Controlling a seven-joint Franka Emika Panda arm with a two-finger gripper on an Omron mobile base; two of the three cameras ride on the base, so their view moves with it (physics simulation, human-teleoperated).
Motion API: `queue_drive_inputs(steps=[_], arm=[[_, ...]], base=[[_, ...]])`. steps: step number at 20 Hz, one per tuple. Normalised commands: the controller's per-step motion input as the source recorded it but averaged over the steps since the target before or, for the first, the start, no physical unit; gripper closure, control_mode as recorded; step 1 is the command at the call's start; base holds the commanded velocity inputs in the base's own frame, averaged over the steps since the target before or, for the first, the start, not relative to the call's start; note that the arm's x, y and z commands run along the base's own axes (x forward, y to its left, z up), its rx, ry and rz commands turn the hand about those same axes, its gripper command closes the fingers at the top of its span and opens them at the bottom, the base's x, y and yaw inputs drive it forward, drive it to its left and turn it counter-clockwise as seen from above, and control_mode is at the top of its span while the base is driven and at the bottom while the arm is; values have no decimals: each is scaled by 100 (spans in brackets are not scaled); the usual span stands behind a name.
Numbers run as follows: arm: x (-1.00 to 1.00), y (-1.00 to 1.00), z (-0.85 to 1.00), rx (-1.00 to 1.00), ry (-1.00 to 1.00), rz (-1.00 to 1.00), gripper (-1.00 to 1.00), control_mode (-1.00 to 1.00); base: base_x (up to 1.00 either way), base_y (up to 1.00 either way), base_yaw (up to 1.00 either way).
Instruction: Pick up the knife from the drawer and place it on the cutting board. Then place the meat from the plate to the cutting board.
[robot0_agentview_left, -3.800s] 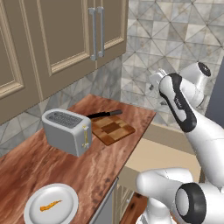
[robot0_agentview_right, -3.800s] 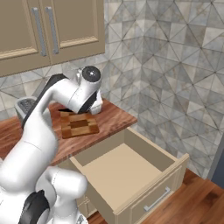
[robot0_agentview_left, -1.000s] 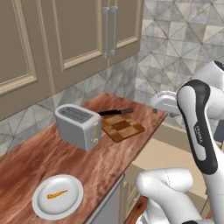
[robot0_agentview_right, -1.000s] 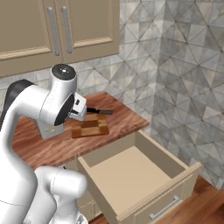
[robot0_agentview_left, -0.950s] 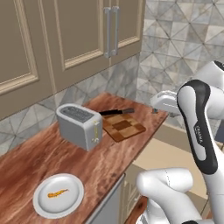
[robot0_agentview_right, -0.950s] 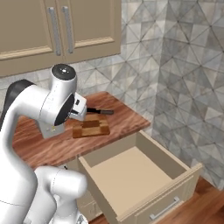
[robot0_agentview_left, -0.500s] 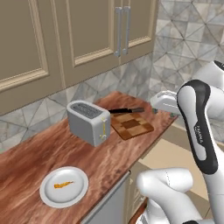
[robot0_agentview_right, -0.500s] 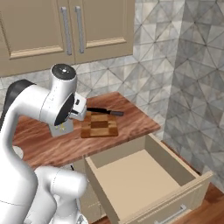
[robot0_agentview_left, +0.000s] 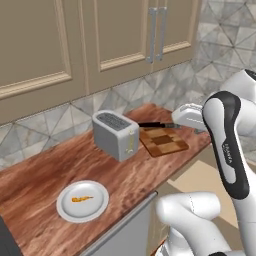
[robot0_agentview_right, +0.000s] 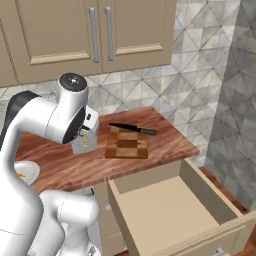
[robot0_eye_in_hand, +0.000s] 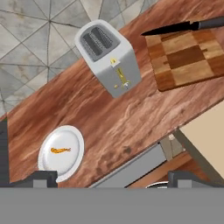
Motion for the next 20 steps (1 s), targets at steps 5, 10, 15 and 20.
queue_drive_inputs(steps=[5,10,15,20], arm=[[0,0,0,0,0,0,-100,100],[0,0,0,0,0,0,-100,100],[0,0,0,0,0,0,-100,100],[0,0,0,0,0,0,-100,100]], base=[[-14,2,30],[-1,3,32],[0,0,32],[0,-11,29]])
